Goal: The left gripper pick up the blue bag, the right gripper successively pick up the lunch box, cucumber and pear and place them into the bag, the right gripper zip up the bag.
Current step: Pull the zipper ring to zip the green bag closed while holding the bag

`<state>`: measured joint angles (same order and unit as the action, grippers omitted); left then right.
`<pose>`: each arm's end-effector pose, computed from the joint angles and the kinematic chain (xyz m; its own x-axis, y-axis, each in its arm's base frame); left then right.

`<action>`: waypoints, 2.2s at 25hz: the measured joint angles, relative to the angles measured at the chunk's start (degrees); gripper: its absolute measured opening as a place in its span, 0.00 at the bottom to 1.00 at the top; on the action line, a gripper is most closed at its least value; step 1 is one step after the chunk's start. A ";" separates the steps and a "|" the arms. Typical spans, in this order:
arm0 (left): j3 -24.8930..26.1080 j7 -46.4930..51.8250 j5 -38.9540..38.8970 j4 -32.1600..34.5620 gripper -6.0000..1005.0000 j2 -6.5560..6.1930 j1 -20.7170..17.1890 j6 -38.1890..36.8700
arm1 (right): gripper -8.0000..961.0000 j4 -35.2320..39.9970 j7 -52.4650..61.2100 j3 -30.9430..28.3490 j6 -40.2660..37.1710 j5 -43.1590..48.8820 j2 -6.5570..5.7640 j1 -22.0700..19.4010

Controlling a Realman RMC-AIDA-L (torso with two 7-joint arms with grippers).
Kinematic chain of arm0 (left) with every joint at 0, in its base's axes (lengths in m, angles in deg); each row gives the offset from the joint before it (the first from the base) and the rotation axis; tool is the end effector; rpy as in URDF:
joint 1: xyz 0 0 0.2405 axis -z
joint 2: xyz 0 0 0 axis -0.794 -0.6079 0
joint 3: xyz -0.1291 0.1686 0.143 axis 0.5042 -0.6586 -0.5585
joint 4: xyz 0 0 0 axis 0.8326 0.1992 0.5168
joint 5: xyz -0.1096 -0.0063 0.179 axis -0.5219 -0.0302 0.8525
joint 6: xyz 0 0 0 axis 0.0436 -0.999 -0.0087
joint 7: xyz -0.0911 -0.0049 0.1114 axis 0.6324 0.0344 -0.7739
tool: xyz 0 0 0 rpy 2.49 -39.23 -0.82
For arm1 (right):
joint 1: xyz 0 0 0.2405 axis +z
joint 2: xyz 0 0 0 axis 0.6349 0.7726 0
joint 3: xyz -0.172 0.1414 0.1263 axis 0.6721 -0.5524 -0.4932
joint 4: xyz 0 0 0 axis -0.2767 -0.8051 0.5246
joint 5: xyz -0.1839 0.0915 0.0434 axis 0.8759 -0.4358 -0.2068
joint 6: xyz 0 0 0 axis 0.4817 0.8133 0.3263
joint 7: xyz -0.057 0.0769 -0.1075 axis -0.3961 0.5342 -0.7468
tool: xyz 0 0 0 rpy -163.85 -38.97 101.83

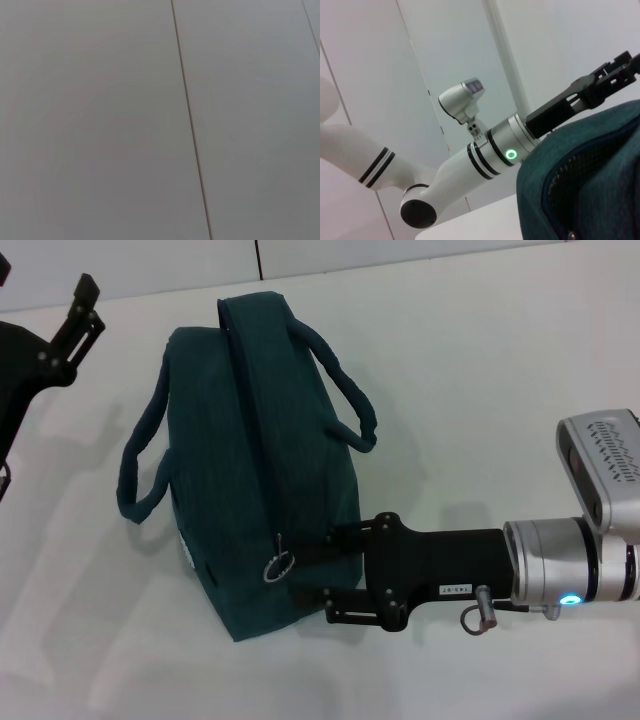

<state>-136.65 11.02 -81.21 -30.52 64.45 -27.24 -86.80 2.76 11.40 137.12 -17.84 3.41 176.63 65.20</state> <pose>-0.2603 0.3346 -0.0116 0.6430 -0.3180 0.6968 0.5661 -0.4155 -0.7120 0.2281 0.2706 -0.0797 0.7144 -0.2623 -0.6487 -0.3013 -0.9521 0.0532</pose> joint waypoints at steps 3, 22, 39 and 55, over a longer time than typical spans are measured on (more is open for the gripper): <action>-0.21 0.00 0.11 -0.20 0.88 0.00 -0.05 0.00 | 0.48 0.33 0.27 -0.06 -0.55 -0.26 0.01 0.11; -1.85 15.69 10.67 -2.21 0.88 -4.21 -10.02 -16.90 | 0.48 0.64 1.91 4.43 6.03 -2.42 -0.03 4.84; -2.14 24.47 20.64 -11.32 0.88 -6.55 -12.38 -25.20 | 0.48 3.73 -1.40 5.05 12.30 -6.67 0.01 7.52; -2.00 27.31 25.13 -12.37 0.88 -3.05 -4.78 -17.93 | 0.48 3.20 -1.76 5.29 12.71 -6.90 -0.15 7.04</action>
<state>-138.65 38.33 -56.08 -42.90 61.40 -32.02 -104.73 5.96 9.63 142.41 -5.12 -3.49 176.48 72.24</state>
